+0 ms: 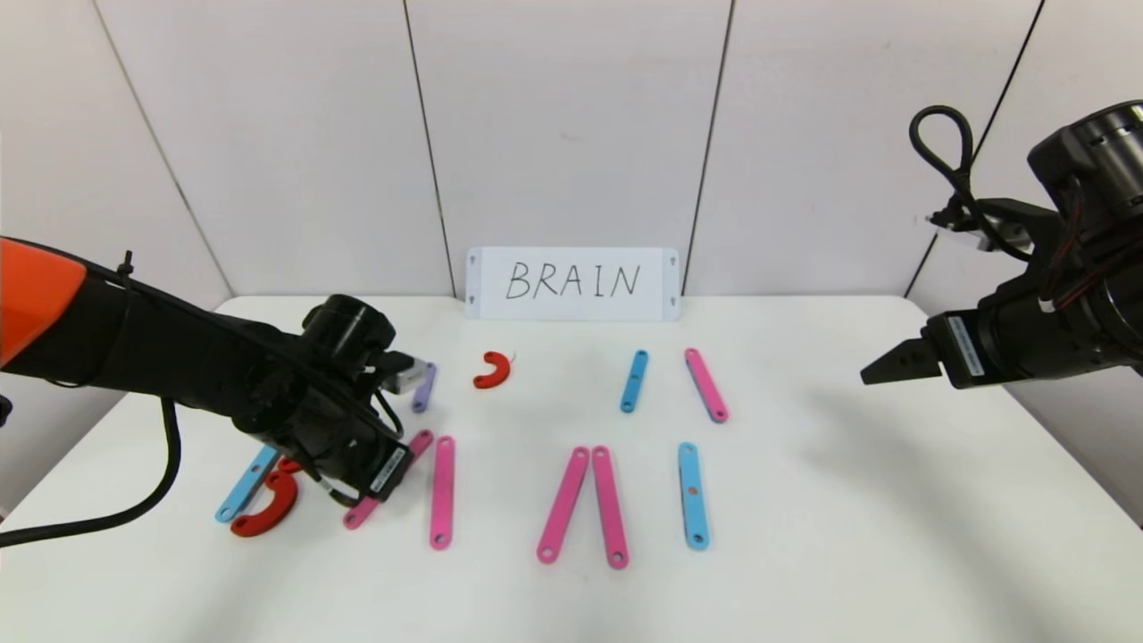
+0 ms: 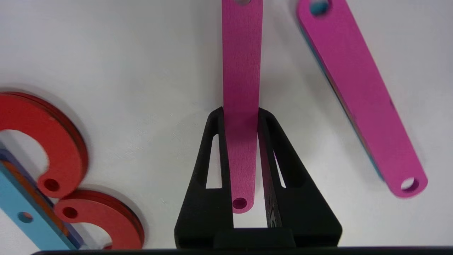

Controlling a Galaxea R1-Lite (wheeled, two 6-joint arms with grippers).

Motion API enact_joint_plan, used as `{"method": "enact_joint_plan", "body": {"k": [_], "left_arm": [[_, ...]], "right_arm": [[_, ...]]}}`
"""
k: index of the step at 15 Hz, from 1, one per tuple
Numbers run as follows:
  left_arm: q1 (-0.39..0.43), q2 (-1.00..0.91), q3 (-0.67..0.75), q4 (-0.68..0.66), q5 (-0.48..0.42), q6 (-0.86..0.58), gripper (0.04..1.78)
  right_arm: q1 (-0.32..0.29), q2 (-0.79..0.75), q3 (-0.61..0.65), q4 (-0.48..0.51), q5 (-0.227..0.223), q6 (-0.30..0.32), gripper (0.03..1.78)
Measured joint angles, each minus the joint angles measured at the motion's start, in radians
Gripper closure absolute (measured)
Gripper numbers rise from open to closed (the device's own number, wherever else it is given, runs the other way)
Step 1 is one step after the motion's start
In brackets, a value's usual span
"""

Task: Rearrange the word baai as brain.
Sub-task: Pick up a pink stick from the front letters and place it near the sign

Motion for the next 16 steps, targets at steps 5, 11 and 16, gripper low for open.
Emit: {"method": "enact_joint_plan", "body": {"k": [5,11,16], "left_arm": [[0.086,0.016,-0.137,-0.052,0.002,-0.121,1.54],[0.150,0.089,-0.247,-0.032,0.034,-0.117,1.54],[0.176,0.191,-0.350,-0.033,0.036,-0.183,1.54]], "right_arm": [[0.010,0.009,0.003,0.000,0.000,-0.001,0.07],[0.014,0.017,0.006,0.001,-0.003,-0.003,0.07],[0.015,0.019,0.010,0.001,-0.003,-0.006,0.07]]}}
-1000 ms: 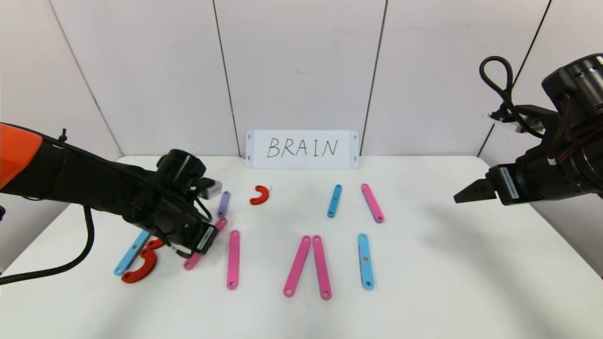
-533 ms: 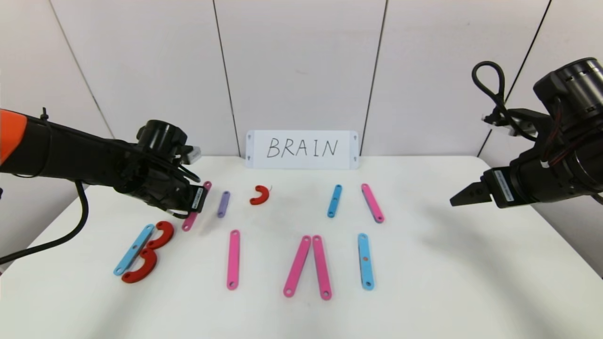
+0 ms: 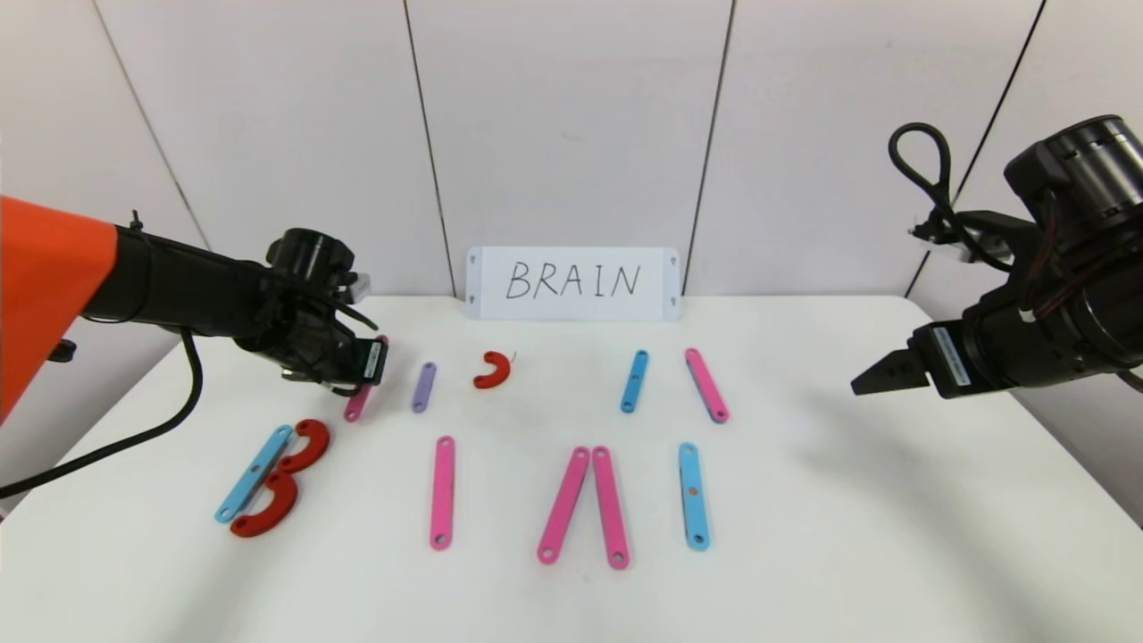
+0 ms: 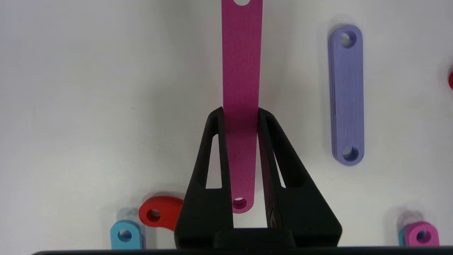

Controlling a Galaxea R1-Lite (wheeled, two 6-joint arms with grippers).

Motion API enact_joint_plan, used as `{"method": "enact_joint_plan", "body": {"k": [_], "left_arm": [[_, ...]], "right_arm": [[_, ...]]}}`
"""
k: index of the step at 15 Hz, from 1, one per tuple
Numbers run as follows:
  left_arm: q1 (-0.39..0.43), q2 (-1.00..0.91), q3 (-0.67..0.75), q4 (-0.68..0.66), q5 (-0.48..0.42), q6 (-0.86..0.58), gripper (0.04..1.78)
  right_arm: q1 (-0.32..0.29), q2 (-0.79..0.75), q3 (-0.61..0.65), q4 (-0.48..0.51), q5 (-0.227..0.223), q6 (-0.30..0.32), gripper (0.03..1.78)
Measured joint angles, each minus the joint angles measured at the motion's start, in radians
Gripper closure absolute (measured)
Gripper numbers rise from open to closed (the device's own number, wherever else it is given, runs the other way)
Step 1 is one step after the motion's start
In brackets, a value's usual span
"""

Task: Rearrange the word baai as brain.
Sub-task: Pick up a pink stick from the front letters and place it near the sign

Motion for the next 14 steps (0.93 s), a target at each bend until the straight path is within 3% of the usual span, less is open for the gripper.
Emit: {"method": "enact_joint_plan", "body": {"k": [3,14], "left_arm": [[0.007,0.052,-0.061,0.001,0.000,-0.077,1.54],[0.039,0.081,-0.104,0.030,0.000,-0.087,1.52]], "right_arm": [[0.001,0.001,0.000,0.000,0.000,0.000,0.07],[0.010,0.002,0.008,-0.002,0.000,-0.005,0.07]]}}
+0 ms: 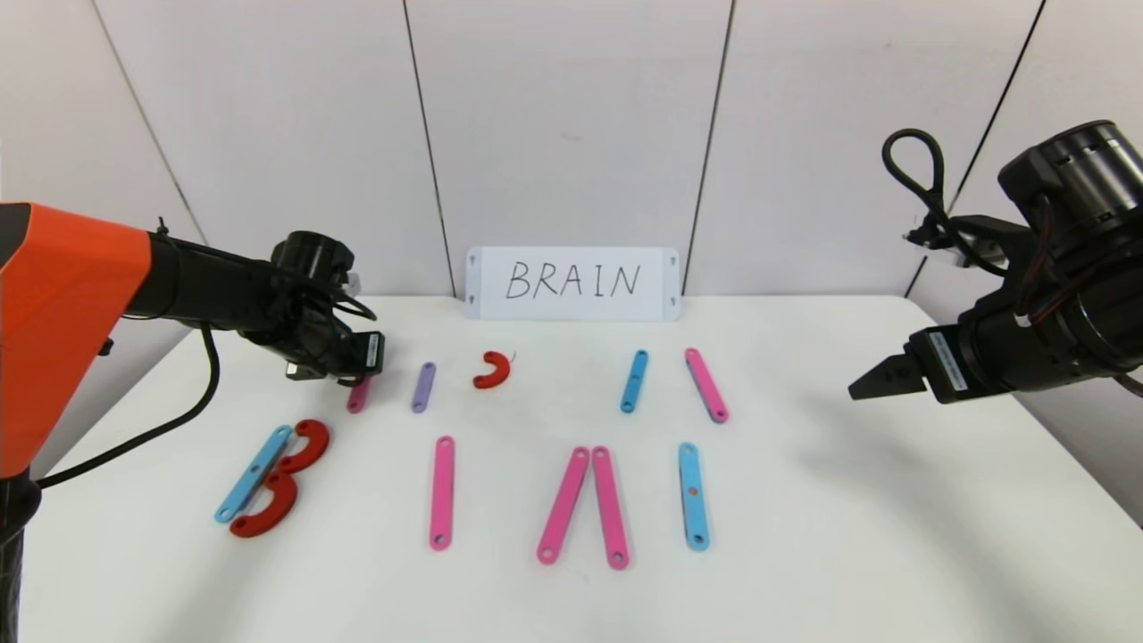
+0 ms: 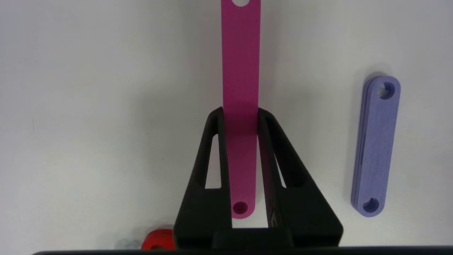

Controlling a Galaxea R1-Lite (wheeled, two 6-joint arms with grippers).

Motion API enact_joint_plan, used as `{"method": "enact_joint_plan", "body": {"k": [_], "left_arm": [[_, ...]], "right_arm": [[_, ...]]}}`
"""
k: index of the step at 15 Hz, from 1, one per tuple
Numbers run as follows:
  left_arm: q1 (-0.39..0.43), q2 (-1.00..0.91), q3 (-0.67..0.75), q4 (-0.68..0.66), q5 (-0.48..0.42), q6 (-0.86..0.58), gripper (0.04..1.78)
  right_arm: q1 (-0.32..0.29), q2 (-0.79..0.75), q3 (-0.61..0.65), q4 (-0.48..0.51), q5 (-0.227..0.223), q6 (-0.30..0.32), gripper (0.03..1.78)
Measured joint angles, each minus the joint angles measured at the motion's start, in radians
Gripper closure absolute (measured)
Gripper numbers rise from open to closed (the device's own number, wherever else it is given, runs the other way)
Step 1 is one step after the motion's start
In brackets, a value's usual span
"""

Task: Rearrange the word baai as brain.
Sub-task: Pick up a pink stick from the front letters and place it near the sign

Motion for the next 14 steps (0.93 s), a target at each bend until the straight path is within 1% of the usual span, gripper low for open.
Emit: {"method": "enact_joint_plan", "body": {"k": [2,4,5,8,10,12,14], "left_arm": [[0.001,0.002,-0.003,-0.003,0.000,-0.001,1.41],[0.000,0.005,-0.004,-0.004,0.000,0.000,1.19],[0.001,0.008,-0.004,-0.005,0.000,0.001,1.04],[0.000,0.008,-0.004,-0.002,-0.001,-0.003,0.52],[-0.001,-0.018,-0.004,0.015,-0.006,-0.021,0.27],[-0.010,-0.065,-0.001,0.049,-0.009,-0.057,0.13],[-0.023,-0.126,0.014,0.086,-0.009,-0.072,0.08]], "right_arm": [[0.000,0.000,0.000,0.000,0.000,0.000,0.07],[0.000,0.000,0.000,0.000,0.000,0.000,0.07],[0.000,0.000,0.000,0.000,0.000,0.000,0.07],[0.000,0.000,0.000,0.000,0.000,0.000,0.07],[0.001,0.000,0.001,0.000,-0.001,0.000,0.07],[0.001,0.000,0.001,0.000,0.000,0.000,0.07],[0.002,-0.001,0.001,0.000,-0.001,0.000,0.07]]}}
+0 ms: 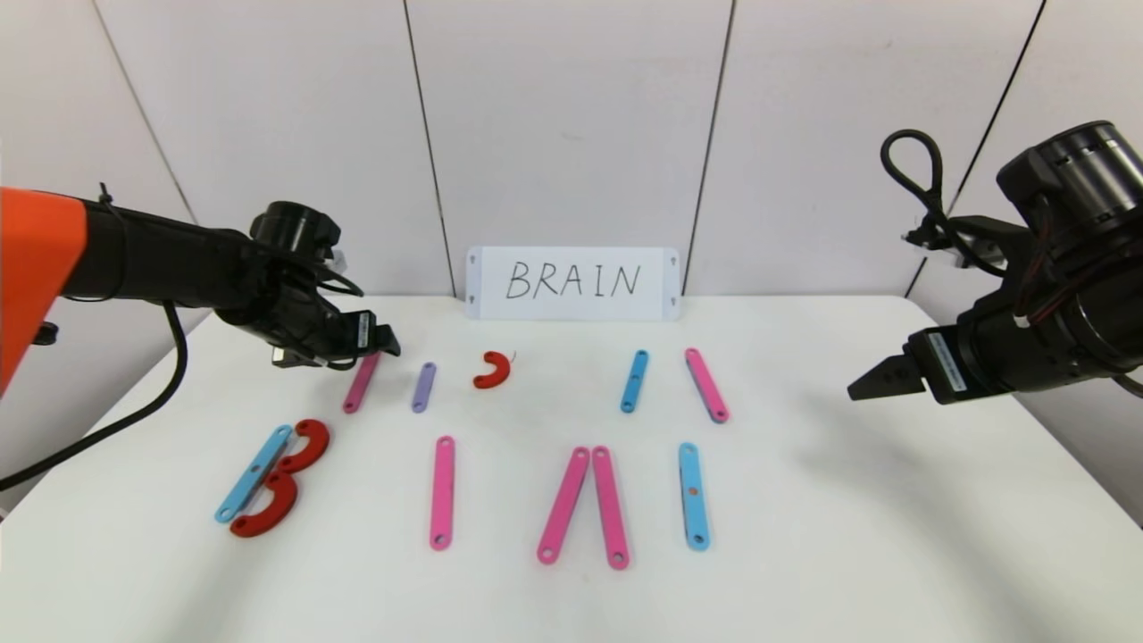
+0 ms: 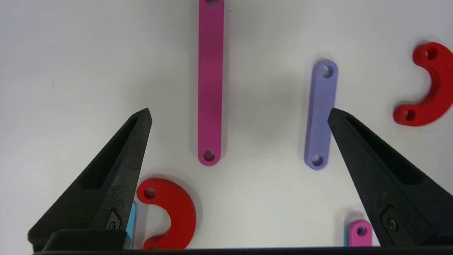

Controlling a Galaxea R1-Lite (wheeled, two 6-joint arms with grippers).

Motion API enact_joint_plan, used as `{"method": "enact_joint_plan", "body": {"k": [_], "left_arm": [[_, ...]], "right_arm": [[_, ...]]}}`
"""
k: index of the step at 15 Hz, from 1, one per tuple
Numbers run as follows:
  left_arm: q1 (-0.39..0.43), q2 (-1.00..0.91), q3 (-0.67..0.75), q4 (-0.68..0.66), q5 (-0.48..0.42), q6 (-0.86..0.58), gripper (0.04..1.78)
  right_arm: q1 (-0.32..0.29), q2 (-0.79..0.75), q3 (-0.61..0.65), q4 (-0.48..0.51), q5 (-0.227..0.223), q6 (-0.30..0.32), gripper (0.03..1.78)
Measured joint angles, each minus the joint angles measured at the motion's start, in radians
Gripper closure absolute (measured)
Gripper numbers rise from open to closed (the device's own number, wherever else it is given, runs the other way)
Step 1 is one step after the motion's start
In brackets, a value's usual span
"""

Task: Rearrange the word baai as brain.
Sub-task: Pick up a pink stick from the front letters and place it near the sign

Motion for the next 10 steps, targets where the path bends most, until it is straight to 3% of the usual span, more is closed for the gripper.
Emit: {"method": "enact_joint_plan", "body": {"k": [10], "left_arm": [[-0.068,-0.197,0.116,0.279,0.002,-0.064,0.08]], "right_arm": [[0.012,-0.011,0.004,0.001,-0.004,0.001,0.07]]}}
